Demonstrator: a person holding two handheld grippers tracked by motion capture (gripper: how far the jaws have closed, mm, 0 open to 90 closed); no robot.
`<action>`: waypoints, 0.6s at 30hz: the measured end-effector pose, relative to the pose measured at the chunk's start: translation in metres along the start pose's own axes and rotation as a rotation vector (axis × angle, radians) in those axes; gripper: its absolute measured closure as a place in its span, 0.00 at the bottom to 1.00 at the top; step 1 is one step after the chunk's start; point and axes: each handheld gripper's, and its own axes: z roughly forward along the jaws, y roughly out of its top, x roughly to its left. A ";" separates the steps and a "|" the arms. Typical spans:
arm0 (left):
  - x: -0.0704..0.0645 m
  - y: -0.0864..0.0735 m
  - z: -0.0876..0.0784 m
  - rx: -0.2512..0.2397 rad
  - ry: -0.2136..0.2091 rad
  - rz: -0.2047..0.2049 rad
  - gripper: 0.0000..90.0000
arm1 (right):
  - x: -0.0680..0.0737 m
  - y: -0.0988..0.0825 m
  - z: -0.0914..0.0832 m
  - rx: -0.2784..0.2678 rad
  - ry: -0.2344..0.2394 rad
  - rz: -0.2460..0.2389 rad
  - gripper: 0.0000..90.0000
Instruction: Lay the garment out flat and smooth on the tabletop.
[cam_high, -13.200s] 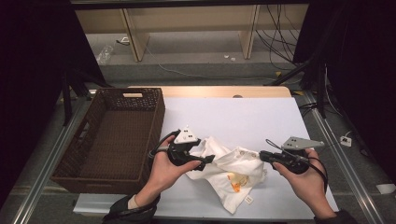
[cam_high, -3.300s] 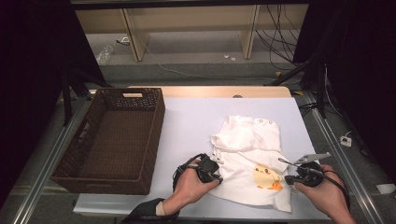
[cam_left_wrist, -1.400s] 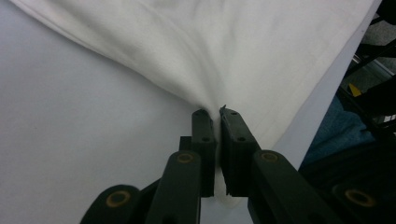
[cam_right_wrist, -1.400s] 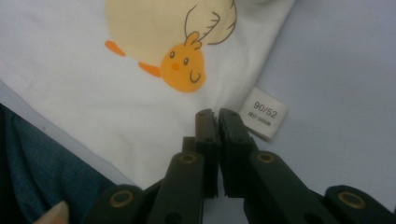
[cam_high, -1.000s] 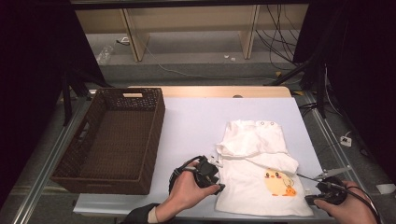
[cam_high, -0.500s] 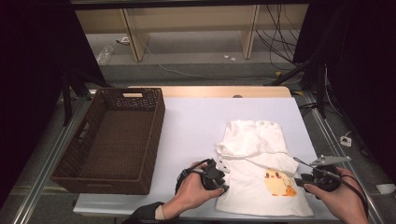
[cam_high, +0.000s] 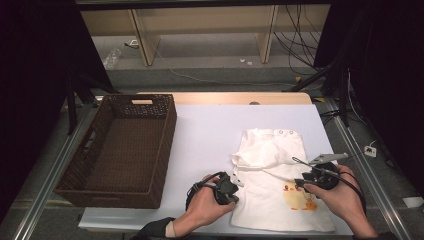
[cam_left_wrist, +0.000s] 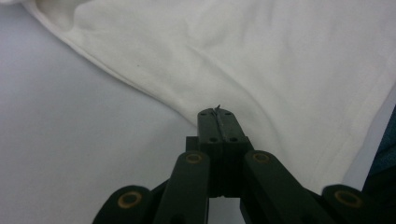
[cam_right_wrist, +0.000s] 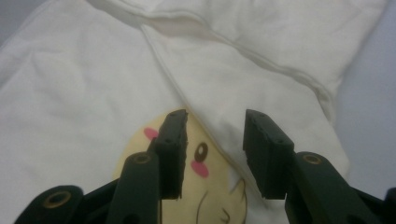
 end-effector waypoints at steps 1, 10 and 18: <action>0.000 0.000 0.000 -0.001 -0.001 0.001 0.99 | 0.001 0.003 0.003 -0.003 0.001 -0.001 0.66; 0.003 -0.001 -0.010 -0.088 0.000 0.016 0.74 | 0.009 0.024 0.022 -0.041 0.038 -0.041 0.57; 0.011 -0.006 -0.017 -0.163 0.003 0.004 0.42 | 0.013 0.035 0.032 -0.090 0.063 -0.093 0.47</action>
